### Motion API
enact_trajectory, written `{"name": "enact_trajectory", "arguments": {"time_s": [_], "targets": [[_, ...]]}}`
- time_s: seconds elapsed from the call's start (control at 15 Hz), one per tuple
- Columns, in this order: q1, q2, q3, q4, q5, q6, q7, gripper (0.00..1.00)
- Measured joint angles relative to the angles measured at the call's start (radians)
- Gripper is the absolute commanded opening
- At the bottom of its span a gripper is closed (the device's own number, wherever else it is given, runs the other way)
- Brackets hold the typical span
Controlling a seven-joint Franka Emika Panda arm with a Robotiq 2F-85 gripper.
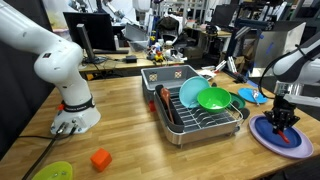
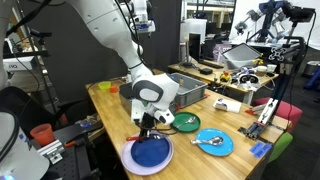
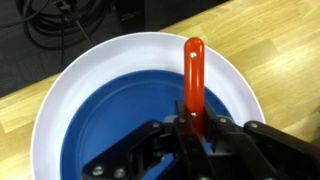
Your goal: Pick up the butter knife from the dark blue plate and place it on the dark green plate
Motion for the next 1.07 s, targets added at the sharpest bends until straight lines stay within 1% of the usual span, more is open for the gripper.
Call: {"name": "enact_trajectory", "arguments": {"time_s": [0.13,0.47,0.67,0.87,0.93,1.07], "targets": [[0.007,-0.050,-0.001,-0.007,-0.014,-0.009,-0.028,0.04],[0.044,-0.169,-0.033,-0.009,-0.167,-0.106,-0.034,0.04],[0.057,-0.219,-0.039,0.023,-0.224,-0.173,-0.036,0.04],[0.079,-0.236,-0.035,0.072,-0.238,-0.223,-0.045,0.04],[0.085,-0.235,-0.030,0.085,-0.238,-0.235,-0.048,0.18],[0.096,-0.233,-0.022,0.097,-0.239,-0.243,-0.051,0.18]]}}
